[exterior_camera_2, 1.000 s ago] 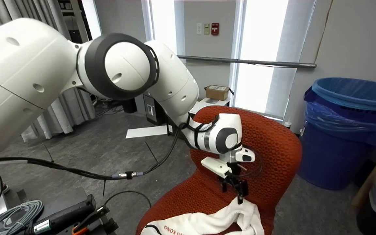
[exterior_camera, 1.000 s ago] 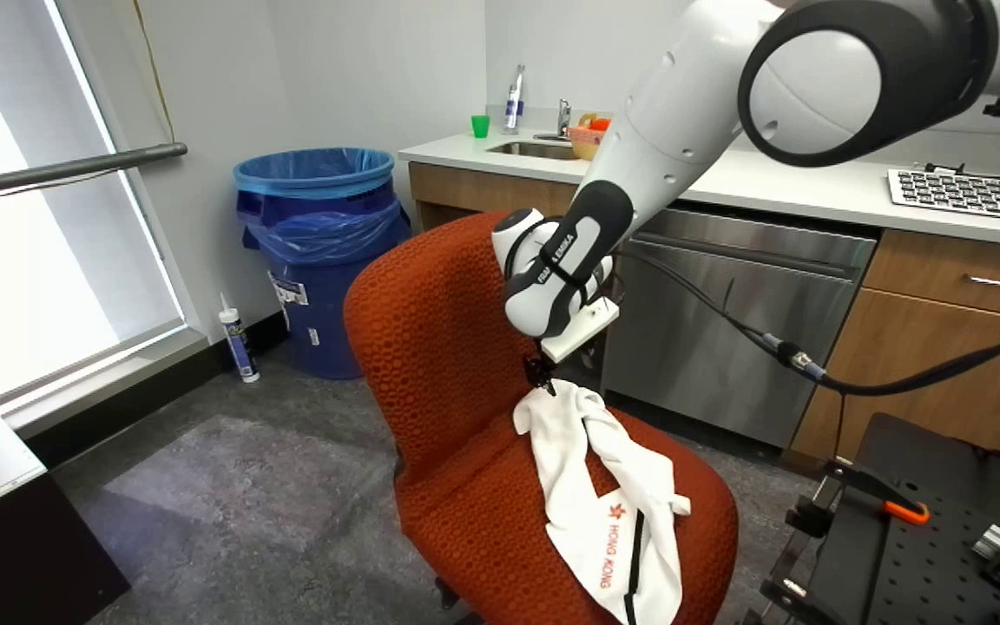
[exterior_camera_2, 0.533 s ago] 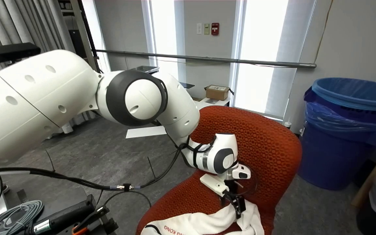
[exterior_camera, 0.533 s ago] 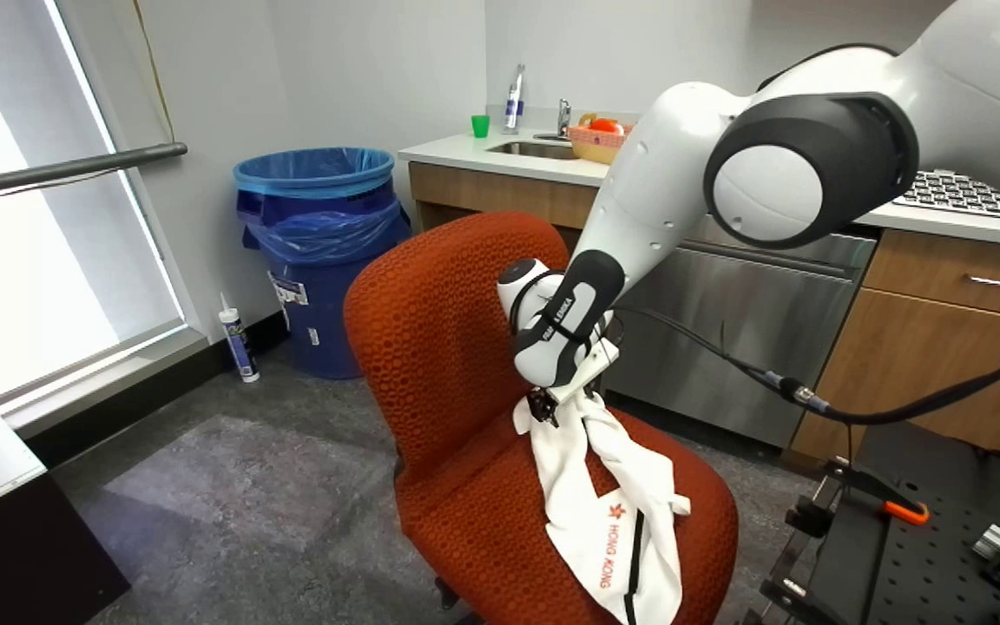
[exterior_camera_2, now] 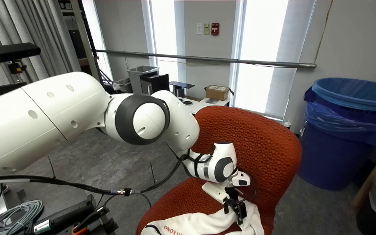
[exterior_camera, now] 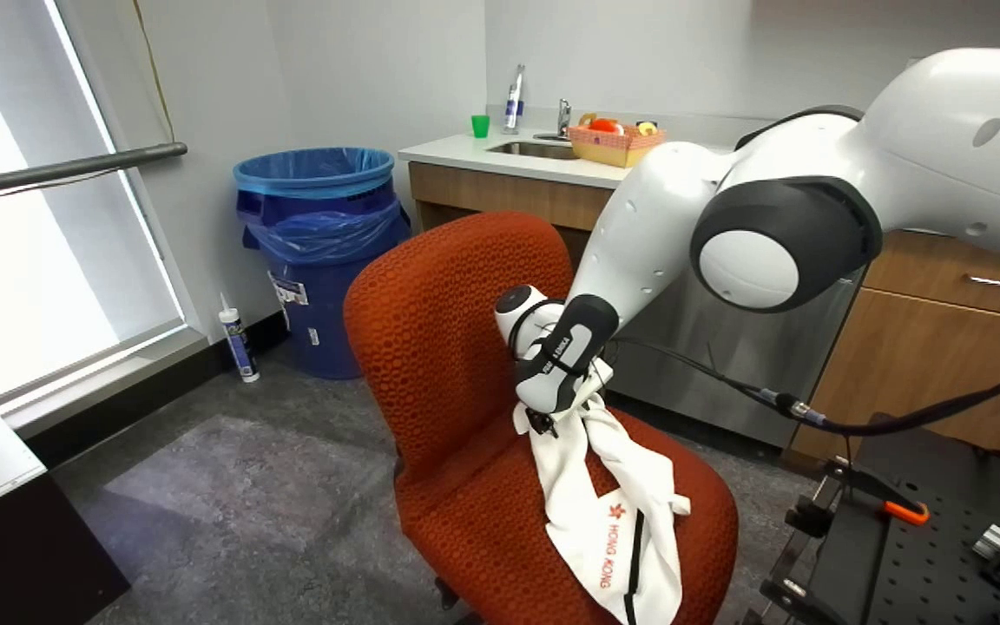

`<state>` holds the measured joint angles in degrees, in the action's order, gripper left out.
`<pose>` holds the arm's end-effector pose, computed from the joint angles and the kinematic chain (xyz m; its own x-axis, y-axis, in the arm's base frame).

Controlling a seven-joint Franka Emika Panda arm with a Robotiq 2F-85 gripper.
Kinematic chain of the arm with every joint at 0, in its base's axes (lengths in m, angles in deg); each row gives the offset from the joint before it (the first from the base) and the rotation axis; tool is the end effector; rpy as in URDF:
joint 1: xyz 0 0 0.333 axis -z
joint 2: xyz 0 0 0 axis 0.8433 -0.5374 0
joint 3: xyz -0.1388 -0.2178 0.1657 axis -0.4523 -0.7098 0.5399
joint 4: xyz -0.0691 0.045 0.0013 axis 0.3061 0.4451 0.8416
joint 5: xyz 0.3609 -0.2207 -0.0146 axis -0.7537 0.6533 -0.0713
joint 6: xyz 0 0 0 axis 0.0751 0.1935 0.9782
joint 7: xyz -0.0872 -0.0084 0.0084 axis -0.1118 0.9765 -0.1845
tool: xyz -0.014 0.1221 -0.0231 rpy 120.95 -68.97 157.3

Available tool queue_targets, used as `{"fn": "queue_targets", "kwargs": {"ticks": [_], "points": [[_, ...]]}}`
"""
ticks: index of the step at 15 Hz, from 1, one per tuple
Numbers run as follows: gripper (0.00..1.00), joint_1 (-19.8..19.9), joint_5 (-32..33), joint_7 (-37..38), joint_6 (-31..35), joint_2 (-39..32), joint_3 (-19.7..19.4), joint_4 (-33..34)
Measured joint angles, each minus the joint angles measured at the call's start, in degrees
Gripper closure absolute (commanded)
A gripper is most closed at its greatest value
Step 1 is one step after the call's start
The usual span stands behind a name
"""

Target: Pick the white scarf on the seat and put it on the back of the chair

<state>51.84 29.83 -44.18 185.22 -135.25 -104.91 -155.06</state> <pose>0.6577 -0.1043 -0.1274 0.9675 -0.2474 -0.0515 -0.2098 -0.9001 0.3818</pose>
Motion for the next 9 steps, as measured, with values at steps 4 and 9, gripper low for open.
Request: {"fn": "queue_targets", "kwargs": {"ticks": [4, 9], "points": [[0.76, 0.0, 0.0, 0.5, 0.0, -1.6, -0.1, 2.5], [1.0, 0.0, -0.1, 0.5, 0.0, -1.7, -0.1, 2.8]]}}
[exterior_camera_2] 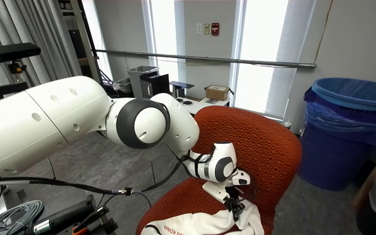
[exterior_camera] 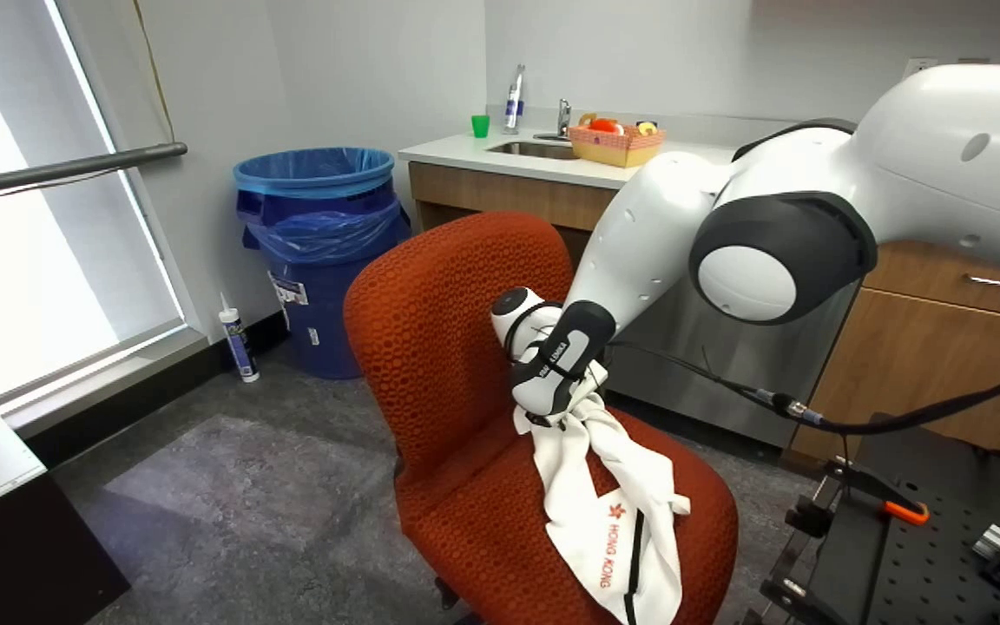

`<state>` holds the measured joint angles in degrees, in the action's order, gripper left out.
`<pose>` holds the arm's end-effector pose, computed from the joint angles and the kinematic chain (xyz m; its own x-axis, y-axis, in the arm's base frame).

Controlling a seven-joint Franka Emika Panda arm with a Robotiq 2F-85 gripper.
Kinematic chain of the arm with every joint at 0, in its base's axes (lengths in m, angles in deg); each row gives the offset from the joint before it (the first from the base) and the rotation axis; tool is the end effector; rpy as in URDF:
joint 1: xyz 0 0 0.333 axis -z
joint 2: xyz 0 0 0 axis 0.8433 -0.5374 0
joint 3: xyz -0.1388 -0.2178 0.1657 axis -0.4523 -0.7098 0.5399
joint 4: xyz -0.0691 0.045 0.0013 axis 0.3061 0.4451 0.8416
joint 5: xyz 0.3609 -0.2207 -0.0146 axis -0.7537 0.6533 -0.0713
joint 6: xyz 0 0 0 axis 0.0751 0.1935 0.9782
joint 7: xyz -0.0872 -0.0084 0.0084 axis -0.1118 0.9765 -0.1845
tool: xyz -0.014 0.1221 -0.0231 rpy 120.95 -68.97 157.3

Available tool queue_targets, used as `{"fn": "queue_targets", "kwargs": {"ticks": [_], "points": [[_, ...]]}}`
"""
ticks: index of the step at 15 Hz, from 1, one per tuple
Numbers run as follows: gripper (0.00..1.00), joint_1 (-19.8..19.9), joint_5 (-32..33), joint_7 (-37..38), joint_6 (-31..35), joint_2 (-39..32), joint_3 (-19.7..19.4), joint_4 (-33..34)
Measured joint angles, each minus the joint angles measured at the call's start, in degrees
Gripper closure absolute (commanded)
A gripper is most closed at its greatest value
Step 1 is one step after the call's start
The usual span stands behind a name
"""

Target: Pick the white scarf on the seat and put it on the back of the chair

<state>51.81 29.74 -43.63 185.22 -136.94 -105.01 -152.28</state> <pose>0.6664 -0.1009 -0.1304 0.9692 -0.2445 -0.0301 -0.2151 -0.8996 0.3801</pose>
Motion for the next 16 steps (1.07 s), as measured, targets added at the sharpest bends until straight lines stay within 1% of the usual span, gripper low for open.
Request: {"fn": "queue_targets", "kwargs": {"ticks": [6, 9, 12, 16], "points": [[1.0, 0.4, -0.4, 0.0, 0.6, 0.4, 0.6, -0.1], [1.0, 0.9, -1.2, 0.0, 3.4, 2.0, 1.4, -1.4], [1.0, 1.4, -1.5, -0.2, 6.7, 5.6, 2.4, -4.4], [1.0, 2.3, -1.9, -1.2, 11.9, 12.8, 4.0, -10.4]]}}
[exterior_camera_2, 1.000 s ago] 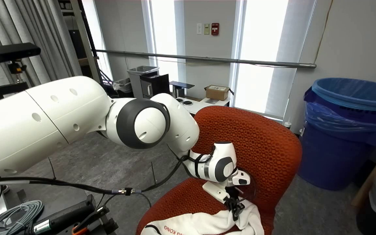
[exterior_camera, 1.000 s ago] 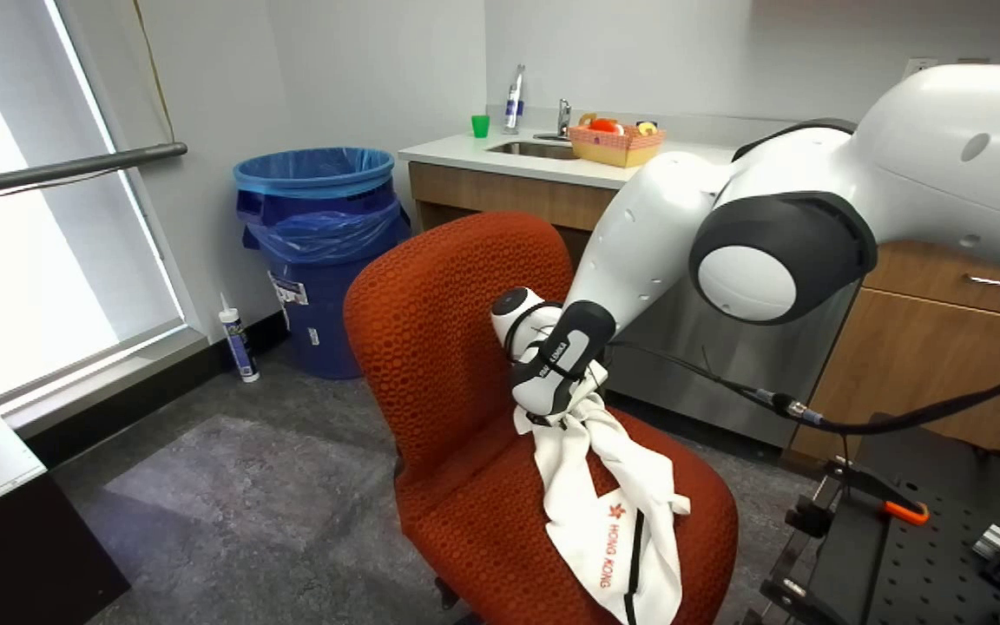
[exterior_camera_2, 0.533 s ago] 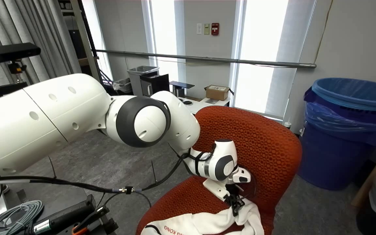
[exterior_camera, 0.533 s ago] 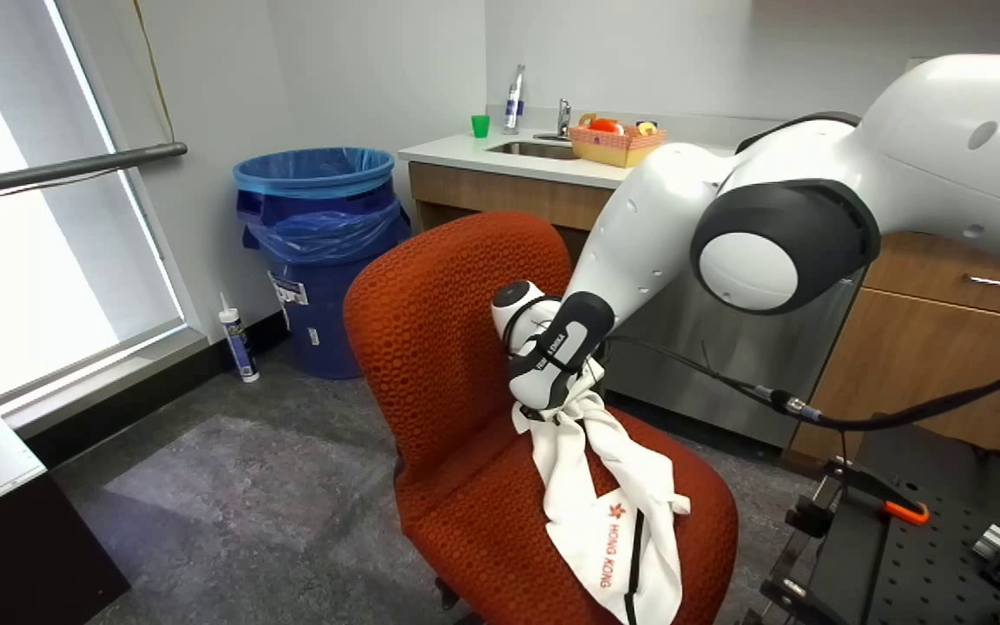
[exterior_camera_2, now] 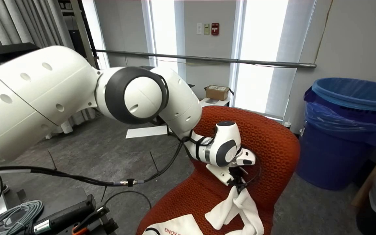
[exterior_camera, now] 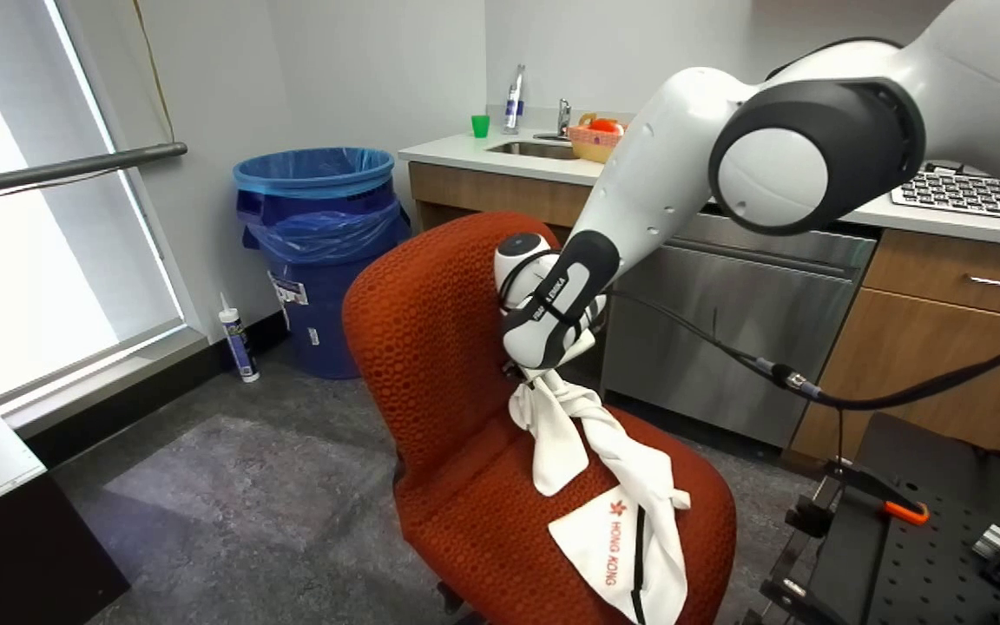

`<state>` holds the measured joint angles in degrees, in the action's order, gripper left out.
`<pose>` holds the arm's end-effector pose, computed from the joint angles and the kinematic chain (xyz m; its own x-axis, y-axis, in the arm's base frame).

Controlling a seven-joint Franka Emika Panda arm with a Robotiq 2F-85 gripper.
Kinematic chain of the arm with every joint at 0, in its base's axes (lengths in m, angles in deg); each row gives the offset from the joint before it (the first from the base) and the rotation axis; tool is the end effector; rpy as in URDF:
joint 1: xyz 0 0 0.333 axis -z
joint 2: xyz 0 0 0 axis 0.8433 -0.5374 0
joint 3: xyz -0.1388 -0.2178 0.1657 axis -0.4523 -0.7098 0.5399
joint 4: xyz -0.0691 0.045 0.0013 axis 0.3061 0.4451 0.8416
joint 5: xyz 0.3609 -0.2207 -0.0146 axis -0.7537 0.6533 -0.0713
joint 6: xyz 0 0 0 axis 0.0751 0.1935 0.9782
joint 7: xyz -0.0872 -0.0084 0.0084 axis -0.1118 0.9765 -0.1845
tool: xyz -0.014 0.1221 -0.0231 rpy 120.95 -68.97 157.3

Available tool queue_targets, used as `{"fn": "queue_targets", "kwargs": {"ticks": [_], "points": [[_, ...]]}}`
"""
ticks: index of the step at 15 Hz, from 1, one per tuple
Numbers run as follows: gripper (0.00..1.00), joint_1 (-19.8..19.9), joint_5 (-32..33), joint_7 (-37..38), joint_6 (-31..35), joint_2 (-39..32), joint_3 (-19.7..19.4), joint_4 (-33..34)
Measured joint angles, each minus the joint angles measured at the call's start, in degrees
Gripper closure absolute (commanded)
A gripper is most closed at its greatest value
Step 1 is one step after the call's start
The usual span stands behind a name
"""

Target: Pick the white scarf on the seat and put it on the back of the chair

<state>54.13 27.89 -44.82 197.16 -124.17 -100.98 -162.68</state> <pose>0.7011 -0.0873 -0.0383 0.9508 -0.2604 0.1676 -0.2919 -0.9345 0.2038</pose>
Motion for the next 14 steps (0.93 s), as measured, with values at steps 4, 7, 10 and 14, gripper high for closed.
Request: {"fn": "queue_targets", "kwargs": {"ticks": [4, 7, 10, 14], "points": [[1.0, 0.5, -2.0, -3.1, 5.8, 7.1, 1.5, -8.1], [1.0, 1.5, -3.0, -5.6, 9.2, 12.4, 3.5, -12.8], [1.0, 2.3, -4.0, -7.2, 9.8, 17.5, 5.2, -15.5], [1.0, 1.5, -4.0, -7.8, 4.9, 22.5, 5.0, -16.0]]}}
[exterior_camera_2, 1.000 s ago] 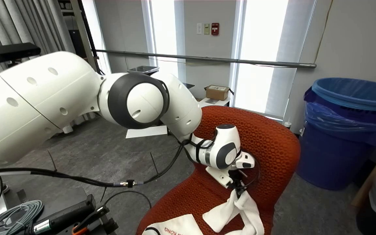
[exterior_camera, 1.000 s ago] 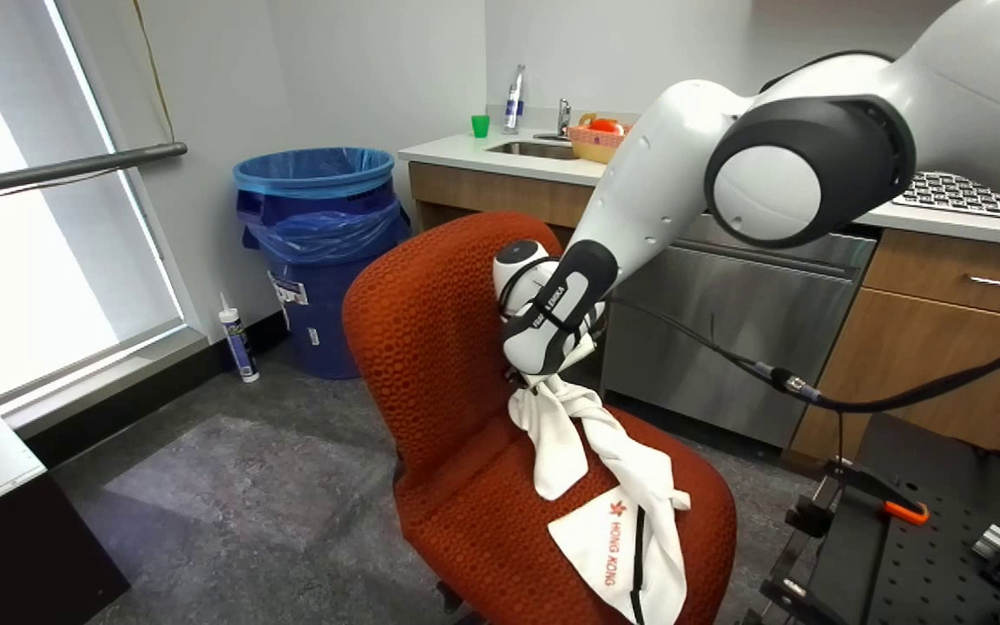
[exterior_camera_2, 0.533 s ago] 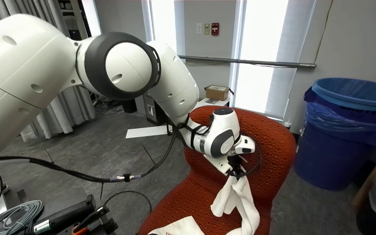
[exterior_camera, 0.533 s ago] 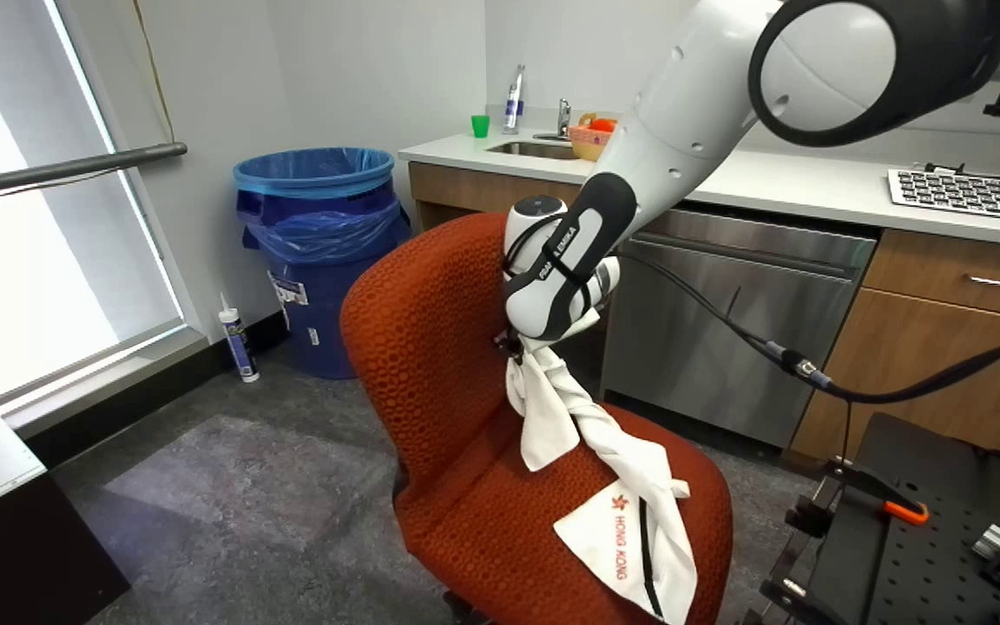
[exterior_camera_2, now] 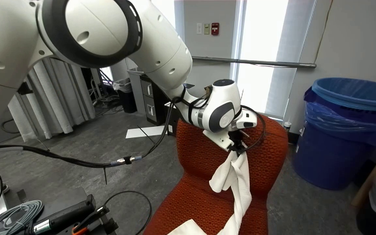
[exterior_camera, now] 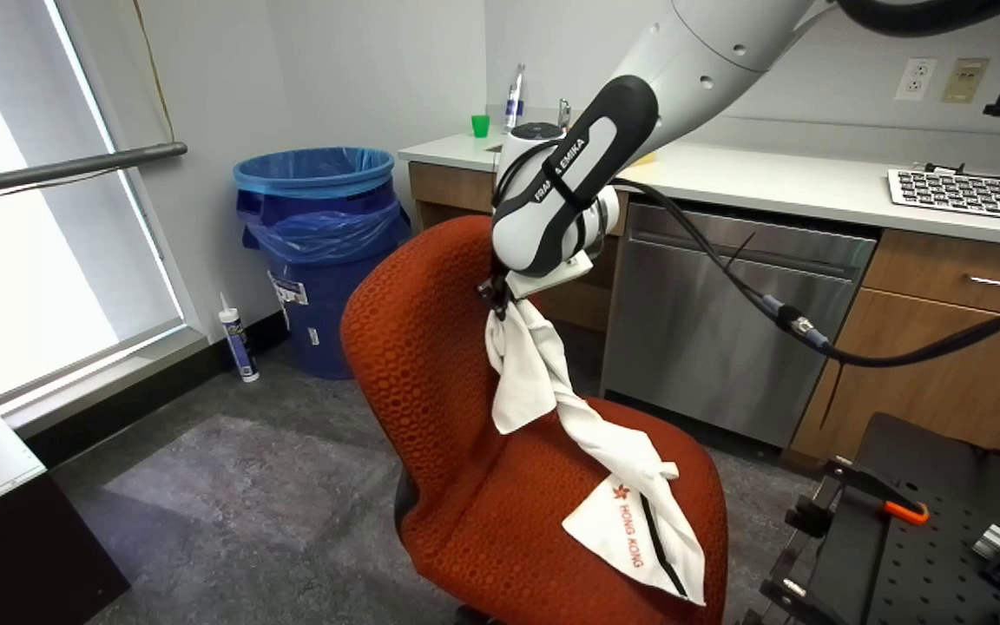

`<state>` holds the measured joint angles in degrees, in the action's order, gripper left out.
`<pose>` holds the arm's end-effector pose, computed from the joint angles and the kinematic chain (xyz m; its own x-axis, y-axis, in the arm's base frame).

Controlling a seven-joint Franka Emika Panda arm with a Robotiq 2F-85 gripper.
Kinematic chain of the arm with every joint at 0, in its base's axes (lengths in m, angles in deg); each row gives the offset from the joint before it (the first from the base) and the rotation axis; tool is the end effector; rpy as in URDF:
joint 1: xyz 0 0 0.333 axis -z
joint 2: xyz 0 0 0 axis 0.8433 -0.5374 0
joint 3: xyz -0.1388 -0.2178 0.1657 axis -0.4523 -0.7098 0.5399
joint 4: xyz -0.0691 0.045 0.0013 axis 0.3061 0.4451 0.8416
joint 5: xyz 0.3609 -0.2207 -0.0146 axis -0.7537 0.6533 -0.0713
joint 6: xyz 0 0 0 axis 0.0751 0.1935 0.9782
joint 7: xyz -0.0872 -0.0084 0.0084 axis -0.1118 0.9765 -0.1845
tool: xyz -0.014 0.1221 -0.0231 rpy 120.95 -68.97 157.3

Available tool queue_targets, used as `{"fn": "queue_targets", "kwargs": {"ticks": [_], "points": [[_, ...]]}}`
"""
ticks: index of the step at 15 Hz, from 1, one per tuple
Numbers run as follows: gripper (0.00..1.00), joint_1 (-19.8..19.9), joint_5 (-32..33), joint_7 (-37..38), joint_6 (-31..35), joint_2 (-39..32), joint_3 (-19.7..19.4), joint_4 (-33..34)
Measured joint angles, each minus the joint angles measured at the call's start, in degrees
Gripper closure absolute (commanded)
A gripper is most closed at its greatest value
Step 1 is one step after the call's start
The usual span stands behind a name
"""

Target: Pick the white scarf on the seat and put it on the back of the chair

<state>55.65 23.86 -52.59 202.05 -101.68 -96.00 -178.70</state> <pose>0.7120 -0.0563 0.1260 0.9251 -0.2194 0.3101 -0.2441 -0.9688 0.0427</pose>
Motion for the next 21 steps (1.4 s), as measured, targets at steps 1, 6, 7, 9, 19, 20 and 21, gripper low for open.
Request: {"fn": "queue_targets", "kwargs": {"ticks": [1, 6, 7, 9, 19, 20, 21], "points": [[1.0, -0.4, 0.1, 0.0, -1.7, 1.0, -0.1, 0.1], [1.0, -2.5, 2.2, 0.0, -12.3, 4.9, -0.6, 2.3], [1.0, -3.0, 3.1, 0.0, -14.8, 5.5, -0.8, 3.2], [1.0, -3.8, 4.4, 0.0, -19.2, 6.2, -0.9, 5.3], [1.0, -4.3, 9.2, -0.1, -23.2, 7.1, -1.0, 7.2], [1.0, -4.3, 9.2, -0.3, -23.2, 7.4, -1.0, 7.2], [1.0, -4.3, 9.2, -0.5, -23.2, 7.7, -1.0, 7.2]]}}
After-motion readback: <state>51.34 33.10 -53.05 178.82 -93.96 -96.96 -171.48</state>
